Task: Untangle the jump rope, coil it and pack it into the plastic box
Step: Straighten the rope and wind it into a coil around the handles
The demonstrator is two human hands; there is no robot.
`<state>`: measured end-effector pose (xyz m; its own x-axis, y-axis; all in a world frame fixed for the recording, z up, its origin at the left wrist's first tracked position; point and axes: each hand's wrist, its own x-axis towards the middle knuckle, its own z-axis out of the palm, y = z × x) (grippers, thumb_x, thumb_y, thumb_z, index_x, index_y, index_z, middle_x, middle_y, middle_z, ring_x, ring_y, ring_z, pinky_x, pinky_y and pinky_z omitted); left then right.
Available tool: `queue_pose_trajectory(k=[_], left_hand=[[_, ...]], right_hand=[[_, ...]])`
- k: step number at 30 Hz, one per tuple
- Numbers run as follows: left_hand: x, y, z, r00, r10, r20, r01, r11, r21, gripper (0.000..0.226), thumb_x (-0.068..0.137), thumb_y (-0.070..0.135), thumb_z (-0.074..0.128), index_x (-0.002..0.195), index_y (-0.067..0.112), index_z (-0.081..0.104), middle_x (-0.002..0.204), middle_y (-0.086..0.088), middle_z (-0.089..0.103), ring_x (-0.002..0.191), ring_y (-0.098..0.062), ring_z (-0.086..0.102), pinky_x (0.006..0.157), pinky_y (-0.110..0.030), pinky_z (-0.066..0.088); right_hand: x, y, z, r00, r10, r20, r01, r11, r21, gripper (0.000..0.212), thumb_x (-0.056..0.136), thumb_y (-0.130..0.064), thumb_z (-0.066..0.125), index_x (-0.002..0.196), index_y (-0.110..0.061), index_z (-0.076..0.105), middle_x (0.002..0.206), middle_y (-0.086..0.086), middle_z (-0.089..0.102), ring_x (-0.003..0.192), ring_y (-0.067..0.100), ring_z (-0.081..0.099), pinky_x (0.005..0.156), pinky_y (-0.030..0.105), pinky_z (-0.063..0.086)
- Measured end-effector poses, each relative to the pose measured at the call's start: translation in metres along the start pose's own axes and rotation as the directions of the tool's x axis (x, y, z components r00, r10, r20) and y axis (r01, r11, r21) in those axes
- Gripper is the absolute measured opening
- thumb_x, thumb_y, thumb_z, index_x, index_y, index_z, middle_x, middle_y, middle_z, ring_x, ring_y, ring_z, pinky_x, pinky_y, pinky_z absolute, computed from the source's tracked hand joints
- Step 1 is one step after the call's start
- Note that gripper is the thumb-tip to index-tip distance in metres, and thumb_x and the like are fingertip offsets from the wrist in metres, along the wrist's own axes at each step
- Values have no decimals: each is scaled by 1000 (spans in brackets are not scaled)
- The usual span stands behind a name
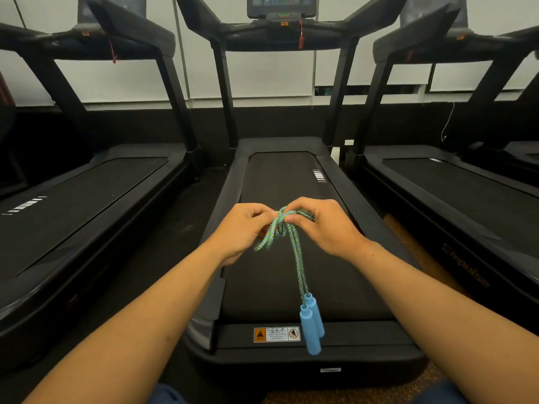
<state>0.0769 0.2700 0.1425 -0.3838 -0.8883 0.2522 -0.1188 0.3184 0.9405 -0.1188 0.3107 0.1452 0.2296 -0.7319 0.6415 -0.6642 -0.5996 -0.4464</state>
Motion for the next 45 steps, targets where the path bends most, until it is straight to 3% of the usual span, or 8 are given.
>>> queue_pose_trajectory(k=[8,14,22,27,30,33,39,45], left_hand=[[3,2,2,994,-103,-41,104,994,19,23,85,20,64,76,-1,61,73,-17,49,70,-28,42,61,-40,37],[-3,9,-6,973,174,153,-219,905,365,21,95,8,65,110,16,76,92,-4,79,85,-20,74,80,-28,57],[-3,11,-7,961,274,29,-226,726,650,10,88,20,63,78,17,66,68,-2,66,62,-19,59,63,-37,50],[3,9,-9,955,118,-272,-32,953,302,11,85,14,65,75,12,61,67,-4,61,62,-14,52,61,-29,42],[1,7,-6,982,29,-186,-37,998,-43,20,84,-5,64,82,14,59,71,-5,62,67,-19,56,65,-33,44],[-1,12,-7,997,-17,-78,11,997,-78,28,80,-7,57,91,13,72,81,-6,68,71,-16,59,69,-31,46],[-5,22,-12,1000,20,-3,-18,959,282,25,82,8,58,80,17,81,73,-3,74,66,-7,61,70,-30,50],[-8,28,-9,983,183,-23,-111,684,721,13,92,23,63,90,20,76,78,2,73,72,-11,66,62,-25,49]], right_hand=[[-2,-2,3,1000,19,-20,-21,995,-94,13,100,-21,63,106,-14,71,73,-21,61,71,-6,60,65,9,38],[-4,1,4,999,23,48,-18,995,-101,11,101,-23,60,108,-20,69,69,-4,65,62,11,57,58,20,42],[-4,4,6,997,29,73,-22,995,-95,10,102,-23,58,107,-19,66,75,-1,67,64,14,58,57,24,44],[-4,7,5,994,28,108,-17,995,-103,10,102,-22,57,109,-20,64,87,-9,70,81,1,65,71,16,48],[-3,8,7,992,26,120,-12,994,-113,8,102,-23,58,108,-22,63,86,-10,70,81,2,65,70,21,49],[-3,8,7,991,18,134,0,991,-137,10,101,-23,60,109,-20,64,85,-8,70,80,4,65,69,23,48],[-6,7,7,980,-15,201,50,984,-172,10,100,-24,62,109,-24,66,89,-6,69,77,10,62,69,29,50],[-7,8,7,972,-50,231,96,977,-192,9,99,-22,62,107,-23,67,91,-6,69,80,11,63,72,33,53]])
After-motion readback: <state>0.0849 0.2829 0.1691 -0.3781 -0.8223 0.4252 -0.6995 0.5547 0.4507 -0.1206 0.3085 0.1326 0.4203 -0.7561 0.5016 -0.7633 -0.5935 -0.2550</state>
